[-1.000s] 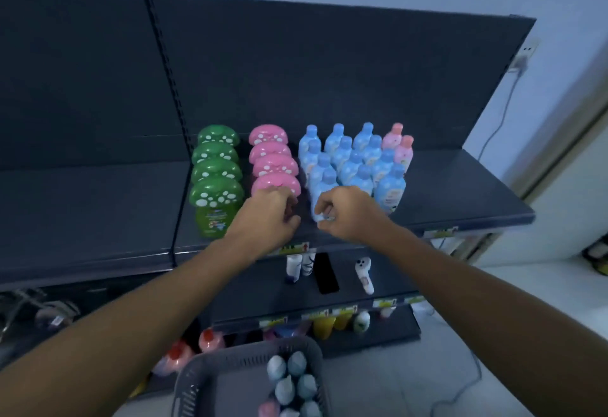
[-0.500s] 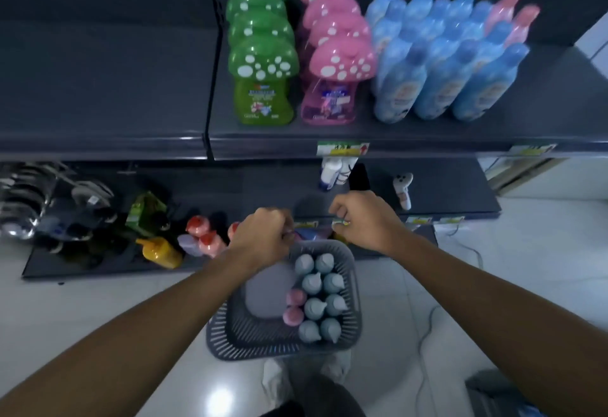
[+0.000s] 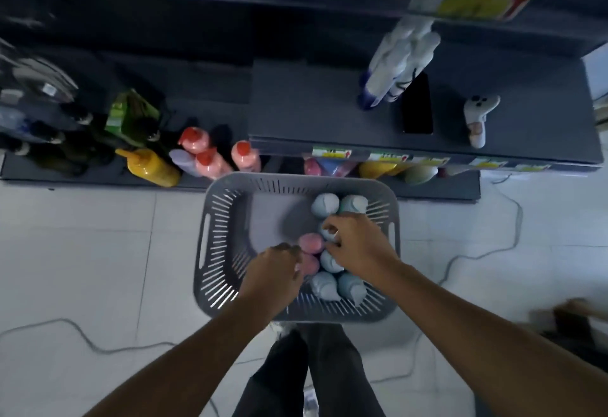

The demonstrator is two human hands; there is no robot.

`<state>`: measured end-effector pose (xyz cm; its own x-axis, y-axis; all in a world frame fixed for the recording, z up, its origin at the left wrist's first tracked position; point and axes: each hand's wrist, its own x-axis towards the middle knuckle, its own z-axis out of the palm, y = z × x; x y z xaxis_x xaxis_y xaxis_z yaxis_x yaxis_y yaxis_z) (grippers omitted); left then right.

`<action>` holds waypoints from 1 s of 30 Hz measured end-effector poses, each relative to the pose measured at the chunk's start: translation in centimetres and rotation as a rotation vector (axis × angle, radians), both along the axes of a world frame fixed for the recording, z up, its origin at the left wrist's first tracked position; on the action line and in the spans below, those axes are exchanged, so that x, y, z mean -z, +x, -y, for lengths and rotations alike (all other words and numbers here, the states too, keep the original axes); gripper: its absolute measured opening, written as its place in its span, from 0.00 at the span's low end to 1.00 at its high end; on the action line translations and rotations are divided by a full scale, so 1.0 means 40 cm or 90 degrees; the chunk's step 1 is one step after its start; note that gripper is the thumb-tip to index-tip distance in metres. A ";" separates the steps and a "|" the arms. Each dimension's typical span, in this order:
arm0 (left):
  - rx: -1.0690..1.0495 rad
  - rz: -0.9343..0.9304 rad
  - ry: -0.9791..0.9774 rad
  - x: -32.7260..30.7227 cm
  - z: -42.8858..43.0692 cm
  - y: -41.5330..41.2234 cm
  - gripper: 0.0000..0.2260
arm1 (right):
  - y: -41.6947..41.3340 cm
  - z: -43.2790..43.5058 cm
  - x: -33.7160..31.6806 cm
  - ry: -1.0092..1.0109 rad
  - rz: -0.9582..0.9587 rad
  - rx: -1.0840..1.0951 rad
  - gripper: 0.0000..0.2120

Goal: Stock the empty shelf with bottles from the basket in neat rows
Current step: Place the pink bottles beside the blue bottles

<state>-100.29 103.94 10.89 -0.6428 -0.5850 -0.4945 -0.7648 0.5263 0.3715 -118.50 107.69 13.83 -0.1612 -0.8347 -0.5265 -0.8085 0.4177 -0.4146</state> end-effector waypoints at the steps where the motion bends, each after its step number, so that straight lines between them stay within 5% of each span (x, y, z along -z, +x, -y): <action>1: -0.008 -0.013 -0.002 0.022 -0.007 0.003 0.08 | 0.011 -0.002 0.027 0.005 -0.002 -0.005 0.09; 5: -0.027 -0.069 0.020 0.078 -0.015 0.008 0.13 | 0.046 -0.010 0.111 0.014 -0.021 0.001 0.08; 10: -0.025 -0.123 0.018 0.099 -0.023 -0.006 0.08 | 0.066 -0.030 0.161 0.002 -0.068 -0.026 0.06; 30: -0.019 -0.091 -0.015 0.165 -0.033 -0.025 0.05 | 0.081 -0.053 0.217 -0.158 -0.115 -0.030 0.05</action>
<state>-101.29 105.27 4.28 -0.6877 -0.6152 -0.3854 -0.7206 0.5141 0.4652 -115.27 109.83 5.13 -0.1910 -0.9432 -0.2718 -0.8945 0.2813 -0.3475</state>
